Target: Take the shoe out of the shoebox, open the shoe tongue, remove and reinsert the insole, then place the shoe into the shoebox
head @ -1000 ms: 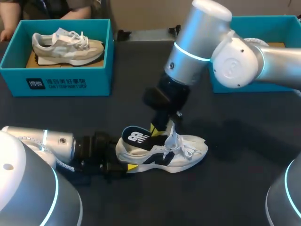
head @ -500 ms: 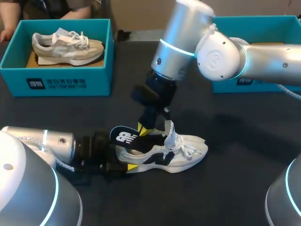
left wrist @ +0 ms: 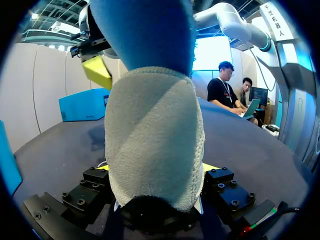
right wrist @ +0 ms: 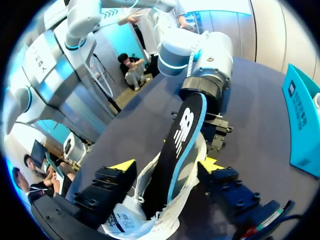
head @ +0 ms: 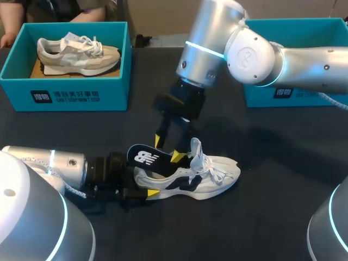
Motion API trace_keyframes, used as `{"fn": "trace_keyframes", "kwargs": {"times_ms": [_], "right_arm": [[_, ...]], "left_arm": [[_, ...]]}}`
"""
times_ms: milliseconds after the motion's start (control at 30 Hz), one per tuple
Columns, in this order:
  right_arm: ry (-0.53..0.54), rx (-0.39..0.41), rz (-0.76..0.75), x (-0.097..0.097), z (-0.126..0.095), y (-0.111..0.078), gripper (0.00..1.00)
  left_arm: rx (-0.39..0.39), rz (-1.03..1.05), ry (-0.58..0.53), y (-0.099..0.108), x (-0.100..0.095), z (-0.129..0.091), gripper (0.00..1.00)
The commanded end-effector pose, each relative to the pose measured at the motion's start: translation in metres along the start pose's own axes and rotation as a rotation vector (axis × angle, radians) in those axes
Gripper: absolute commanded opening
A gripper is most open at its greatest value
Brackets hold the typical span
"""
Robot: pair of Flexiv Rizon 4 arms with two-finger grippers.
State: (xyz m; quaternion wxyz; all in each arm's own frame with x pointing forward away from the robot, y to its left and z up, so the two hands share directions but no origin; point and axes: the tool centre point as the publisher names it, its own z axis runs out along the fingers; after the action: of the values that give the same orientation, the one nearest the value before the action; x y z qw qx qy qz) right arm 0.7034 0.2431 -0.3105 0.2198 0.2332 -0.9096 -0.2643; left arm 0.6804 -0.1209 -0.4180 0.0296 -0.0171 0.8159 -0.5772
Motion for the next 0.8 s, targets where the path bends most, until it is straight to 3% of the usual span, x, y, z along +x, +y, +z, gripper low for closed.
{"fn": "trace_keyframes", "kwargs": {"times_ms": [33,400,800], "right_arm": [[0.003,0.003,0.001,-0.002,0.001,0.001,1.00],[-0.004,-0.001,0.010,-0.001,0.001,0.002,1.00],[0.010,-0.065,0.270,0.015,-0.002,0.004,1.00]], "left_arm": [[-0.005,0.000,0.002,0.003,-0.002,0.001,0.00],[-0.005,0.000,0.002,0.003,-0.002,0.001,0.00],[-0.005,0.000,0.002,0.003,-0.002,0.001,0.00]]}}
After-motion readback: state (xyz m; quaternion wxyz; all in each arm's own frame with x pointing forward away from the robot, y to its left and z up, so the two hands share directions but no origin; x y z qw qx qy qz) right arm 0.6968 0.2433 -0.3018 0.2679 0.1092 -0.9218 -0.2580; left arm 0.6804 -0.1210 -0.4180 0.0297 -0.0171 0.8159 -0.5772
